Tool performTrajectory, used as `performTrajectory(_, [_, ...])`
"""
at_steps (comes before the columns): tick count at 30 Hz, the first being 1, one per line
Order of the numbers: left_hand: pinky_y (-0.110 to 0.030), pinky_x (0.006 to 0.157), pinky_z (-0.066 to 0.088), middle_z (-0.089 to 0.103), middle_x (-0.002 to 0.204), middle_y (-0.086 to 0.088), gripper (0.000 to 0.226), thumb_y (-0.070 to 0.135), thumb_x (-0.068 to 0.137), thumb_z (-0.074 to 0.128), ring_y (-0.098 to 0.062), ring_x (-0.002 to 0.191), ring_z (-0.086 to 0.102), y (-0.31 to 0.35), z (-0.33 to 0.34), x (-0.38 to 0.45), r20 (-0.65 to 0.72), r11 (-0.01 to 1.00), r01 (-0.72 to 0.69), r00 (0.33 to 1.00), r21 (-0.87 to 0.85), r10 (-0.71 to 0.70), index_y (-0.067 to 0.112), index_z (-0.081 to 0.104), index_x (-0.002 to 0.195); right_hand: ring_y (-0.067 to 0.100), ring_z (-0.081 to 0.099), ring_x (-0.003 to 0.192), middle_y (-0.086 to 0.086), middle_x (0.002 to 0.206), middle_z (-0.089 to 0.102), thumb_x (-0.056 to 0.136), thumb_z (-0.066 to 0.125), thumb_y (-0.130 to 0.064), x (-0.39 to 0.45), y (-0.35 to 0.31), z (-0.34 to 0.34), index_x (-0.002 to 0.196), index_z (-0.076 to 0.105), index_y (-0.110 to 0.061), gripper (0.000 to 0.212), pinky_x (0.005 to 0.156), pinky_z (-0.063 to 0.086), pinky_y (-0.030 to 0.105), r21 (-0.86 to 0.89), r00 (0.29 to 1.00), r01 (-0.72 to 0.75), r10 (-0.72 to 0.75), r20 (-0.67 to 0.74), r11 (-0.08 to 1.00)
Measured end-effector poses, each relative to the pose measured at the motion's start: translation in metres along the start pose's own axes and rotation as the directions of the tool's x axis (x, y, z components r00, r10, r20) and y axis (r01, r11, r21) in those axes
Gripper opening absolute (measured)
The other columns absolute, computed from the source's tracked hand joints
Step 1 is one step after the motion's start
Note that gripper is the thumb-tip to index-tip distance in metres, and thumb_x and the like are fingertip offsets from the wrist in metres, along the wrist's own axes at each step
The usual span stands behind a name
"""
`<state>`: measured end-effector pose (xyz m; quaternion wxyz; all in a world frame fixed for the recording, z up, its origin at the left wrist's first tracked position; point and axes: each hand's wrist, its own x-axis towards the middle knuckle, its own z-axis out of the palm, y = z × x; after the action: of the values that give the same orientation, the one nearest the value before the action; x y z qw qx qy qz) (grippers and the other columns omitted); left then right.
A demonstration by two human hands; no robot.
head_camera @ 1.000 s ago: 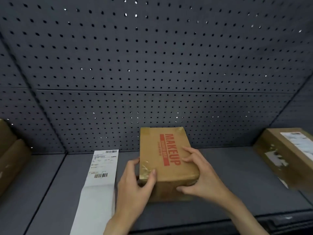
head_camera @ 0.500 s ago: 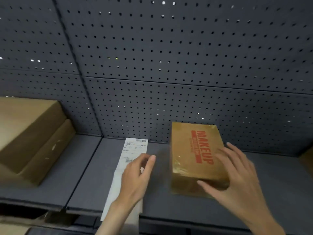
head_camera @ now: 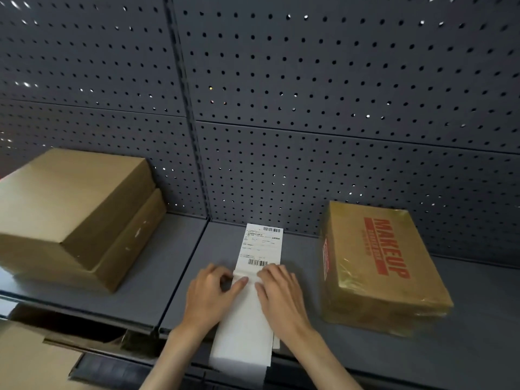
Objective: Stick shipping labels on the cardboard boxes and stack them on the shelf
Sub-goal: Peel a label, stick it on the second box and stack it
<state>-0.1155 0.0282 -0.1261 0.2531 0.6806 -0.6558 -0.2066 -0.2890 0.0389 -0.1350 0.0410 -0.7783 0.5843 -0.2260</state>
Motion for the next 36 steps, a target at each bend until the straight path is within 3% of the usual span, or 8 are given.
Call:
performTrajectory(6, [-0.026, 0.065, 0.046, 0.064, 0.074, 0.003, 0.032, 0.047, 0.083, 0.075, -0.006, 0.068, 0.061, -0.001, -0.004, 0.001, 0.002, 0.951, 0.106, 0.994, -0.291, -0.11, 0.019, 0.068, 0.068, 0.019, 0.061, 0.081, -0.003, 0.088, 0.065, 0.081, 0.079, -0.003, -0.003, -0.003, -0.007, 0.085, 0.072, -0.014, 0.013, 0.067, 0.045, 0.034, 0.048, 0.989, 0.002, 0.005, -0.145, 0.999])
performTrajectory(9, [-0.028, 0.074, 0.048, 0.072, 0.084, -0.011, 0.043, 0.052, 0.086, 0.071, -0.004, 0.074, 0.065, 0.004, -0.011, -0.003, 0.163, 0.824, 0.218, 0.974, -0.523, -0.155, 0.011, 0.073, 0.071, 0.02, 0.062, 0.083, 0.001, 0.092, 0.069, 0.083, 0.076, -0.001, -0.012, -0.002, -0.009, 0.09, 0.074, -0.009, 0.011, 0.066, 0.041, 0.034, 0.046, 0.961, 0.079, -0.064, -0.27, 0.996])
performTrajectory(13, [-0.033, 0.083, 0.045, 0.071, 0.088, -0.022, 0.047, 0.045, 0.082, 0.074, -0.017, 0.086, 0.065, 0.013, -0.018, -0.008, 0.317, 0.623, 0.267, 0.948, -0.735, -0.031, -0.001, 0.074, 0.08, 0.023, 0.065, 0.085, 0.006, 0.096, 0.072, 0.093, 0.062, -0.006, -0.023, 0.001, -0.01, 0.093, 0.075, -0.005, 0.013, 0.069, 0.04, 0.03, -0.023, 0.909, 0.204, -0.198, -0.368, 0.979])
performTrajectory(18, [-0.019, 0.073, 0.052, 0.077, 0.081, -0.005, 0.018, 0.008, 0.092, 0.069, -0.012, 0.08, 0.069, 0.011, -0.022, -0.017, 0.299, 0.584, 0.235, 0.954, -0.777, 0.015, 0.001, 0.076, 0.077, 0.021, 0.067, 0.09, 0.003, 0.101, 0.072, 0.086, 0.069, -0.013, -0.027, 0.001, -0.018, 0.097, 0.075, -0.007, 0.013, 0.075, 0.046, 0.033, 0.075, 0.918, 0.208, -0.168, -0.358, 0.975])
performTrajectory(21, [-0.019, 0.073, 0.053, 0.076, 0.081, -0.005, 0.018, 0.006, 0.092, 0.067, -0.011, 0.079, 0.068, 0.009, -0.024, -0.021, 0.26, 0.583, 0.191, 0.965, -0.79, 0.037, 0.004, 0.077, 0.077, 0.01, 0.063, 0.1, -0.004, 0.109, 0.072, 0.087, 0.072, -0.032, -0.029, -0.007, -0.028, 0.111, 0.071, -0.013, 0.031, 0.087, 0.045, 0.027, 0.251, 0.969, 0.13, -0.069, -0.239, 0.959])
performTrajectory(26, [-0.018, 0.075, 0.052, 0.074, 0.085, -0.002, 0.009, 0.028, 0.082, 0.081, -0.009, 0.08, 0.066, 0.013, -0.035, -0.028, 0.142, 0.602, 0.078, 0.988, -0.795, 0.06, 0.019, 0.079, 0.083, 0.004, 0.064, 0.088, -0.013, 0.093, 0.069, 0.096, 0.066, -0.021, -0.015, -0.013, -0.044, 0.095, 0.072, -0.018, 0.007, 0.078, 0.045, 0.03, 0.398, 0.975, 0.113, -0.023, -0.223, 0.91])
performTrajectory(30, [-0.014, 0.064, 0.047, 0.064, 0.072, 0.005, 0.023, 0.03, 0.071, 0.089, -0.005, 0.067, 0.058, 0.018, -0.044, -0.032, -0.141, 0.663, -0.033, 0.984, -0.748, -0.11, 0.024, 0.067, 0.077, 0.007, 0.065, 0.083, -0.006, 0.087, 0.072, 0.093, 0.07, -0.012, -0.005, -0.018, -0.065, 0.092, 0.076, -0.012, 0.005, 0.073, 0.049, 0.035, 0.39, 0.936, 0.19, -0.046, -0.348, 0.901])
performTrajectory(36, [-0.022, 0.064, 0.048, 0.067, 0.07, -0.004, 0.032, 0.05, 0.066, 0.081, -0.01, 0.066, 0.061, 0.031, -0.048, -0.041, -0.049, 0.669, -0.035, 0.999, -0.742, -0.001, 0.021, 0.069, 0.074, 0.012, 0.069, 0.082, 0.0, 0.088, 0.075, 0.091, 0.071, -0.008, -0.005, -0.019, -0.082, 0.09, 0.078, -0.005, 0.008, 0.069, 0.052, 0.035, 0.323, 0.883, 0.303, -0.136, -0.45, 0.897])
